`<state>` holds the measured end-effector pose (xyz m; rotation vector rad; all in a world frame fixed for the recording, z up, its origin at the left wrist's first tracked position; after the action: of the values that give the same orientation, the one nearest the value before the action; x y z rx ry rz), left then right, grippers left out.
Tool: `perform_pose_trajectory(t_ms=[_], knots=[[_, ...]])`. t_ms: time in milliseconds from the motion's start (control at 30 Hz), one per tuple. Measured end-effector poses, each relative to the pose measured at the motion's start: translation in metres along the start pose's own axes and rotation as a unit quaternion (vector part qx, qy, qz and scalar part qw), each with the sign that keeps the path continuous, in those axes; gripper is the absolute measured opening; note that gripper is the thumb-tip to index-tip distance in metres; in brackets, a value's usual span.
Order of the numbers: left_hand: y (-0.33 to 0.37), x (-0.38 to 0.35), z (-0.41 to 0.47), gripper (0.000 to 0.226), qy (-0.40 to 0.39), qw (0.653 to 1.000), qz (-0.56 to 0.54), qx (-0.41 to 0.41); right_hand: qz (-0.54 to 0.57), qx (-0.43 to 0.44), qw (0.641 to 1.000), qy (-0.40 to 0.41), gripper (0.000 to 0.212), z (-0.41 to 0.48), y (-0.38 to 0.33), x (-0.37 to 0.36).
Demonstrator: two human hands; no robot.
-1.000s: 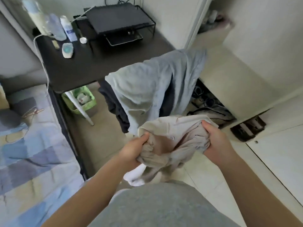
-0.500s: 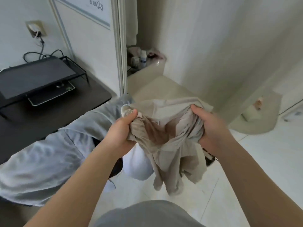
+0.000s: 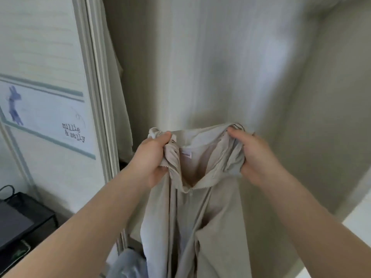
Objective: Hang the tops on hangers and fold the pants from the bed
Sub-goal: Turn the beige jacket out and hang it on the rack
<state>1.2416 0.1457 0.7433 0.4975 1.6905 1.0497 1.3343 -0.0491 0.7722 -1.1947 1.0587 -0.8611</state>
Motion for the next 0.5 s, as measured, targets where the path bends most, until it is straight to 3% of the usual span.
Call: perform_pose_trajectory(t_ms=[67, 167, 367, 500], knots=[[0.033, -0.013, 0.028, 0.015, -0.024, 0.999, 0.022, -0.016, -0.010, 0.019, 1.000, 0.022, 0.030, 0.020, -0.026, -0.014], [0.086, -0.043, 0.063, 0.027, -0.056, 0.997, 0.048, -0.039, -0.040, 0.074, 0.996, 0.033, 0.010, 0.048, -0.076, -0.031], [0.175, -0.118, 0.113, 0.008, -0.118, 0.983, 0.092, -0.103, -0.149, 0.125, 0.981, 0.028, 0.014, 0.098, -0.186, -0.044], [0.213, -0.165, 0.133, 0.005, -0.138, 0.969, 0.161, -0.128, -0.286, 0.146, 0.946, 0.046, 0.013, 0.123, -0.249, -0.043]])
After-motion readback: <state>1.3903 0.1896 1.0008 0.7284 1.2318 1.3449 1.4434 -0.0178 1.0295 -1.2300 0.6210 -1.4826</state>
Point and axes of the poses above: each hand's wrist, its own z-axis towards the middle knuckle, its own x-axis out of the back of the hand, y = z × x, the point moved 3 cm from there along z, towards the middle knuckle, and after that the axes turned 4 degrees about -z, right-handed, at the moved point
